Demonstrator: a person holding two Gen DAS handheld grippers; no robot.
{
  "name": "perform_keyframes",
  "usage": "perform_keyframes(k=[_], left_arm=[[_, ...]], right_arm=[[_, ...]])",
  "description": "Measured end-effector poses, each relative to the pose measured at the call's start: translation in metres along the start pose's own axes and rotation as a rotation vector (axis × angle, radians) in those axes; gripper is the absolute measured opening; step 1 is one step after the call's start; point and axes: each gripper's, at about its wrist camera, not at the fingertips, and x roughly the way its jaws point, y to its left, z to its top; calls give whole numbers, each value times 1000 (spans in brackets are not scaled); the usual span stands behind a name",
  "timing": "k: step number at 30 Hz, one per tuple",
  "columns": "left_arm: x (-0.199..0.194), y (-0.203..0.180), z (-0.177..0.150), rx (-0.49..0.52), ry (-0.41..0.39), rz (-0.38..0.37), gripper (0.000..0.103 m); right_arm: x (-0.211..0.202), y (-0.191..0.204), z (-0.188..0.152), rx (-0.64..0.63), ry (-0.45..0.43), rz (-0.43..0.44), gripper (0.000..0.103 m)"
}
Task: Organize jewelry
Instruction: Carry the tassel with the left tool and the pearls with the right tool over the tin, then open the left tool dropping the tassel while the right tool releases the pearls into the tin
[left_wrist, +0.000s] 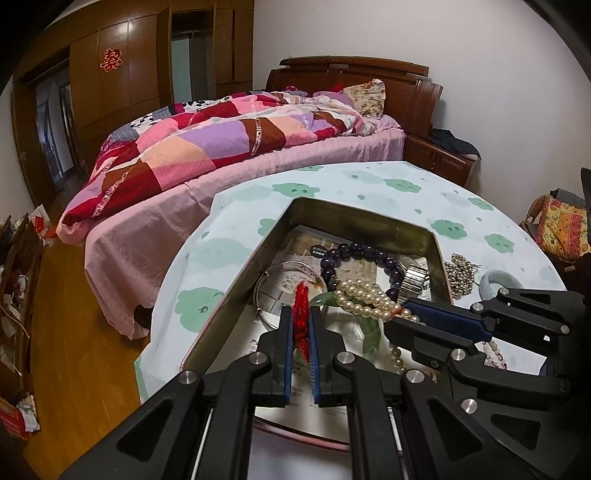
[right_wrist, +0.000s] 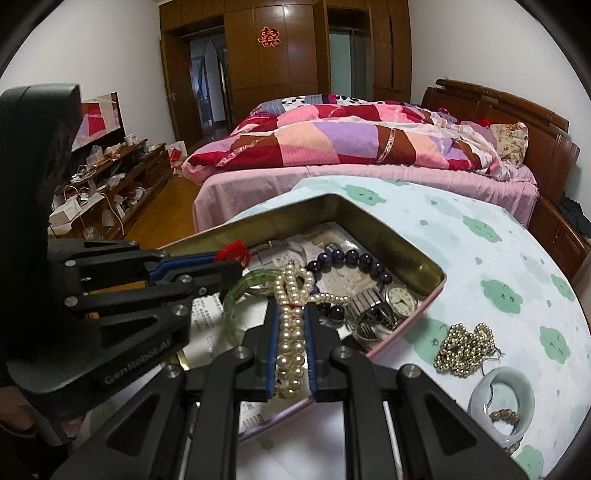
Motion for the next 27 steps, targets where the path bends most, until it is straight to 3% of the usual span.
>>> perform_keyframes(k=[27], left_arm=[[-2, 3, 0, -10, 4, 11, 12]], right_arm=[[6, -7, -5, 30, 20, 11, 16]])
